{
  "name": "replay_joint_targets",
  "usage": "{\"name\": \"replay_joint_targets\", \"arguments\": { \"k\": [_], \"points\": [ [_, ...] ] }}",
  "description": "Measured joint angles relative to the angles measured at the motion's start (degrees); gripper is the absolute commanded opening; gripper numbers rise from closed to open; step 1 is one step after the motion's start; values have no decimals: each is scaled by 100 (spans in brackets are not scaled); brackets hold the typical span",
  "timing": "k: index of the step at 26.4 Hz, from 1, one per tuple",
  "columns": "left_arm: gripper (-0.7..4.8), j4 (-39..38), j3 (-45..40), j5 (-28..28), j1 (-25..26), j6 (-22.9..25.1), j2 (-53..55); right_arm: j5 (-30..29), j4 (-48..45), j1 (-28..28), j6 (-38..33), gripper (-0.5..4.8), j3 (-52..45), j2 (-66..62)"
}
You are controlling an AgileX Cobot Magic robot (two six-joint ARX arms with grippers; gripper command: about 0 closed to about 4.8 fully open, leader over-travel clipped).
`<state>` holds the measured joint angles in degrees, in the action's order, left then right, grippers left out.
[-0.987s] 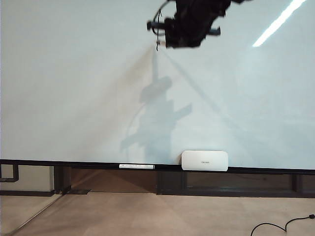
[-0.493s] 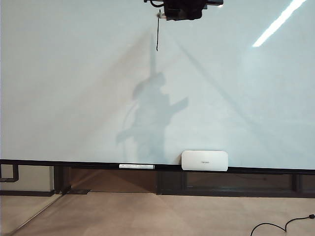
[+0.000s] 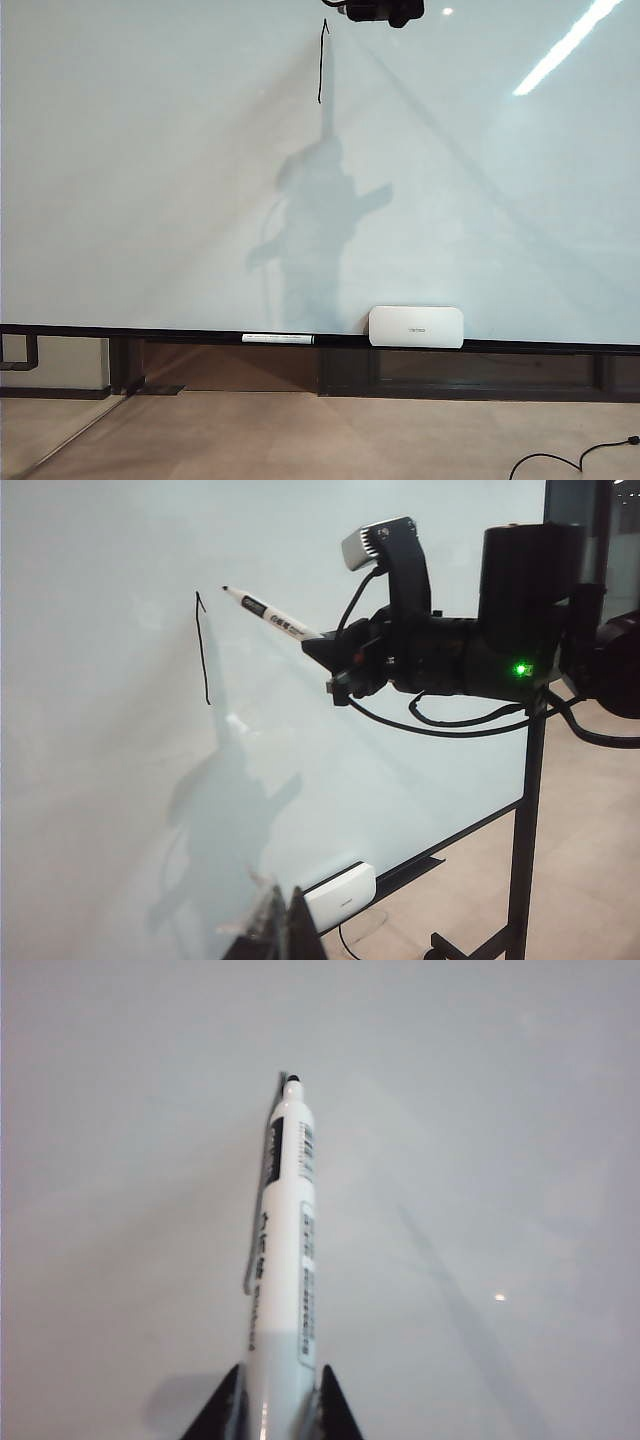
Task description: Reach to the right to find the marker pen, pick it up, and write the number 14 on the whiteboard.
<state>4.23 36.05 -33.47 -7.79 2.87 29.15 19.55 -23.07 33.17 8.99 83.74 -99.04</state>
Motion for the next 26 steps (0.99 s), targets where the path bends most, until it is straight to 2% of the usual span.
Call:
{"name": "replay_joint_targets", "arguments": {
  "k": [13, 26],
  "points": [
    [-6, 2, 0, 0, 0, -2, 0, 446, 0, -4, 164, -1, 0, 2],
    [-6, 2, 0, 2, 0, -2, 2, 286, -101, -188, 162, -1, 0, 2]
  ]
}}
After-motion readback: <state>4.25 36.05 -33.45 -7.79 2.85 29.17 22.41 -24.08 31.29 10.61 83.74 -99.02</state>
